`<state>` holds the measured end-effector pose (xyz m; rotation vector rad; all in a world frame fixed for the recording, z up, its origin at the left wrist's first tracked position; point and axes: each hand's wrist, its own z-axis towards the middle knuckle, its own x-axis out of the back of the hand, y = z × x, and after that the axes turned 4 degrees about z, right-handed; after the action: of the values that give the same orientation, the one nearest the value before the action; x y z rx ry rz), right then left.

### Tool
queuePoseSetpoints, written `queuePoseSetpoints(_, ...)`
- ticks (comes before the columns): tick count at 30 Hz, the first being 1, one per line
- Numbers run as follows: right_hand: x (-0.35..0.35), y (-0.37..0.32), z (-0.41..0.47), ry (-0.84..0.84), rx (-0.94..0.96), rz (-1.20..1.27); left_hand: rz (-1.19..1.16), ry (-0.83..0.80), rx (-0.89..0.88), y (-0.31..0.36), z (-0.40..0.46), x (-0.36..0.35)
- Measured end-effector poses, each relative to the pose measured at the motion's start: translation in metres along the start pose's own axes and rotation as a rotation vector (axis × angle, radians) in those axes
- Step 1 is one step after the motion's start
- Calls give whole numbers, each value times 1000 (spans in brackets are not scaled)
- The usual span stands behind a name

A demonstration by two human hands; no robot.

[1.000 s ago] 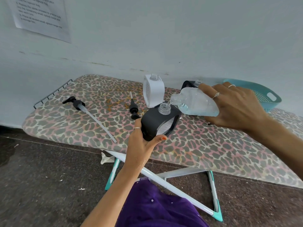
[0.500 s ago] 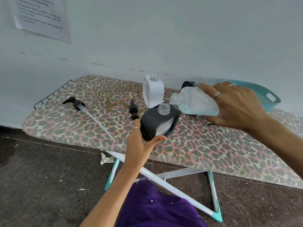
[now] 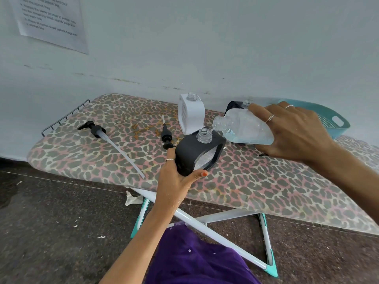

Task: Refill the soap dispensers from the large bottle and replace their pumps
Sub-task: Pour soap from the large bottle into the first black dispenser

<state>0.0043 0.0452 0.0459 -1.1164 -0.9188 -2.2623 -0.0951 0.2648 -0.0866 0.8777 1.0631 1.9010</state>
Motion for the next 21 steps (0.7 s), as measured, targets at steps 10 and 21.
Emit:
queuePoseSetpoints(10, 0, -1, 0, 16, 1, 9, -12, -11, 3, -2, 0, -1)
queuePoseSetpoints(21, 3, -2, 1, -13, 5, -1, -18, -21, 10, 0, -1, -1)
